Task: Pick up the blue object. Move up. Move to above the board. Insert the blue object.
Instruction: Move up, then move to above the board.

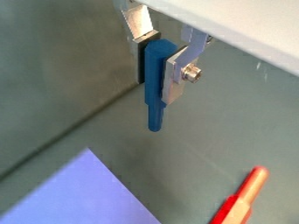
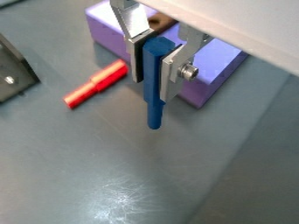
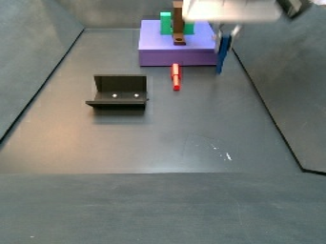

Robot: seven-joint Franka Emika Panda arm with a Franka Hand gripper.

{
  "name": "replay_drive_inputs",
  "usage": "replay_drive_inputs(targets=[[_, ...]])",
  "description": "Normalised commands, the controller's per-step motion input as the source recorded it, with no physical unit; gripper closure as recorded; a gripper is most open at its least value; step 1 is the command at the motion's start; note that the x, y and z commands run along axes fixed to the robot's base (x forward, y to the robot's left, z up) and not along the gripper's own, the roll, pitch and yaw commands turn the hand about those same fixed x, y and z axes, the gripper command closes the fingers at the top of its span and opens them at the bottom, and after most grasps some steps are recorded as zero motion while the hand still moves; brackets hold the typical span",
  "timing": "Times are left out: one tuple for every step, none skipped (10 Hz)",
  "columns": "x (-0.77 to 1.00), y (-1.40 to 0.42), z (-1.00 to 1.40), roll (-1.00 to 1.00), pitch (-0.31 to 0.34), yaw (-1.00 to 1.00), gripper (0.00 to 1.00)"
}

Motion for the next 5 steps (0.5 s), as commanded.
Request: replay_drive_inputs(targets=[[-0.04, -0.01, 0.41, -0.06, 0.034, 0.0, 1.0], [0.0, 0.0, 1.4, 0.0, 0.0, 0.0, 1.0], [-0.01, 0.01, 1.4, -0.02, 0.012, -0.01, 1.0], [-0.04, 0.0, 1.4, -0.04, 0.037, -0.01, 1.0], [0.0, 0.01, 1.4, -0.05, 0.019, -0.01, 1.0]])
